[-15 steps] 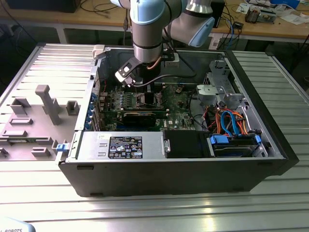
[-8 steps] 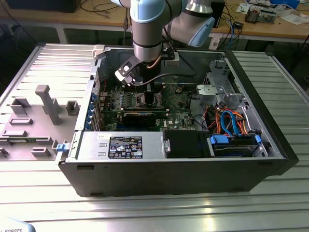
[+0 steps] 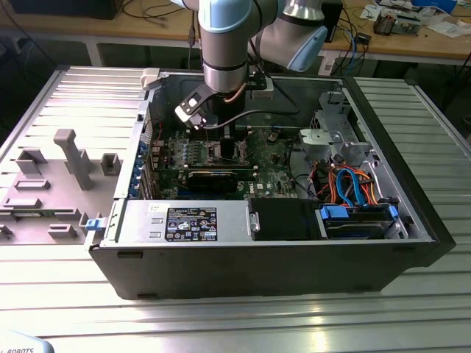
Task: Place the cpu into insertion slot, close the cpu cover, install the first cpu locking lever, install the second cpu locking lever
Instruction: 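Place the cpu into insertion slot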
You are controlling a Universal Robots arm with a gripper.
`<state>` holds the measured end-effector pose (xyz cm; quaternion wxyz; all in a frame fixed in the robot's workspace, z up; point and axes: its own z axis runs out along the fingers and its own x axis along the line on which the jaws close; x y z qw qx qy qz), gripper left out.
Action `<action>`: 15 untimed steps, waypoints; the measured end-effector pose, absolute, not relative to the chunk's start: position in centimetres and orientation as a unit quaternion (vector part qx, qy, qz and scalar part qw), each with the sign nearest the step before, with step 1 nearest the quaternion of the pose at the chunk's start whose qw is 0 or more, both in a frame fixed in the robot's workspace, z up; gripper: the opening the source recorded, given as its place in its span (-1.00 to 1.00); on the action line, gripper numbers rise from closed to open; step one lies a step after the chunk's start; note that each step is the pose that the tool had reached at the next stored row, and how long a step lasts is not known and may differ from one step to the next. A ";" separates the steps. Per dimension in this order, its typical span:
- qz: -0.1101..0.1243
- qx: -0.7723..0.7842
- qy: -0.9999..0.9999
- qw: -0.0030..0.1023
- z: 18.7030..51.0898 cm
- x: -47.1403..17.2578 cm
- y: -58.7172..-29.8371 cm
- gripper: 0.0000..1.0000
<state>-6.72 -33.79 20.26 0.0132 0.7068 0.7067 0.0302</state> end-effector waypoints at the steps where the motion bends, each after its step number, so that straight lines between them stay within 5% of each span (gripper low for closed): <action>1: 0.030 0.707 0.707 0.013 20.4 -6.7 -33.8 0.36; 15: 0.021 0.707 0.707 0.014 21.4 -6.7 -33.8 0.36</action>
